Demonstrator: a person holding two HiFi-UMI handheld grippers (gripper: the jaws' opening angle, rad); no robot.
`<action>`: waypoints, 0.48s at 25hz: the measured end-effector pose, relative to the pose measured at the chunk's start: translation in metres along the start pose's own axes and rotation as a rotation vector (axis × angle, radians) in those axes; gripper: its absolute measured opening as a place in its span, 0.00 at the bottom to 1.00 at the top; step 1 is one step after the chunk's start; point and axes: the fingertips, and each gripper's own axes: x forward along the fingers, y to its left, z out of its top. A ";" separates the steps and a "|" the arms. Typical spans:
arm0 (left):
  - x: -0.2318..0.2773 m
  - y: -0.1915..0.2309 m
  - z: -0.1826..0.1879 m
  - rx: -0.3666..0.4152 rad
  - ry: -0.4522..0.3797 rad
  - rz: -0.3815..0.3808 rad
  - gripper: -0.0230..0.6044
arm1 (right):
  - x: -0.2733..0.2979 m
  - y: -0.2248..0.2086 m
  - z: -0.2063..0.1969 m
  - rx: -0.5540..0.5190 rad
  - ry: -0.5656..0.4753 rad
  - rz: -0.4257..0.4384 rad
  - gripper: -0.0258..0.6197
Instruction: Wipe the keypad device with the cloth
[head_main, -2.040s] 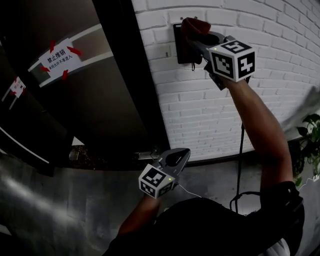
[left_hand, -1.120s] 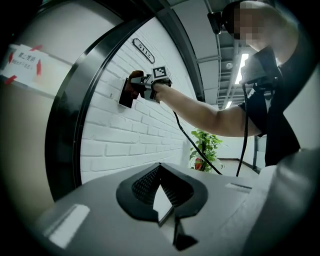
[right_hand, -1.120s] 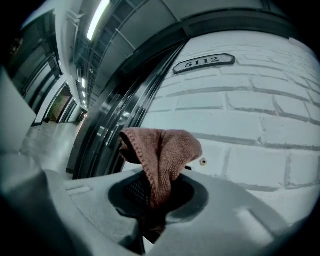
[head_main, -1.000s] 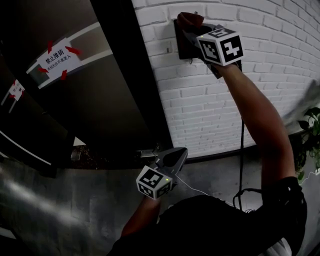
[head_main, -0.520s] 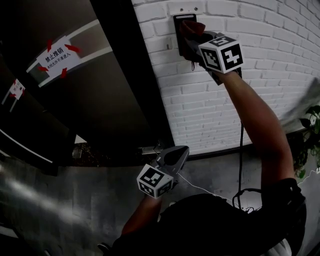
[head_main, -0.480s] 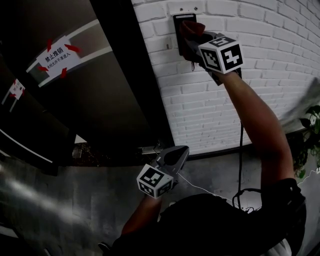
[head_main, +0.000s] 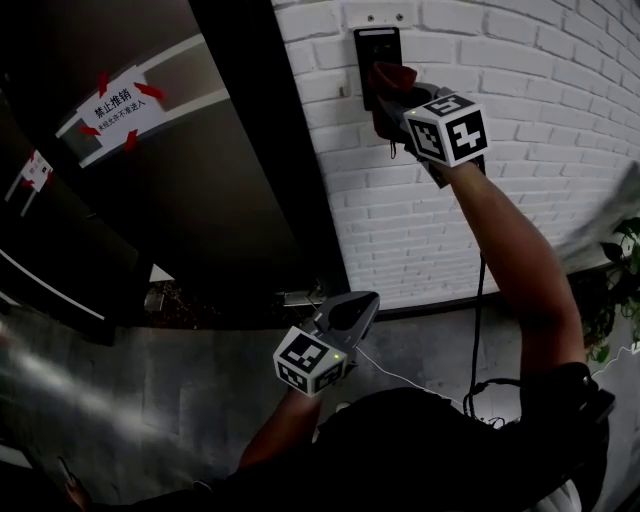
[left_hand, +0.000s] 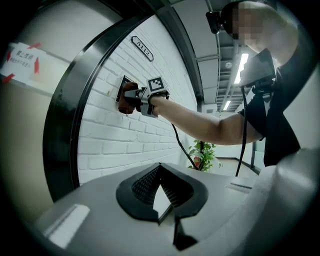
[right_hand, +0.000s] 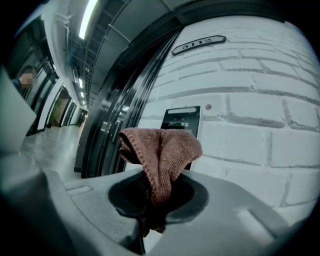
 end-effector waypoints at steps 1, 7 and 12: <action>0.000 0.000 0.000 0.000 0.001 0.000 0.06 | 0.000 0.001 -0.004 0.005 0.004 0.002 0.11; -0.001 -0.005 0.002 -0.018 0.010 -0.011 0.06 | 0.001 0.004 -0.020 0.034 0.015 0.008 0.11; -0.002 -0.005 0.001 -0.017 0.011 -0.010 0.06 | 0.001 0.007 -0.032 0.051 0.022 0.009 0.11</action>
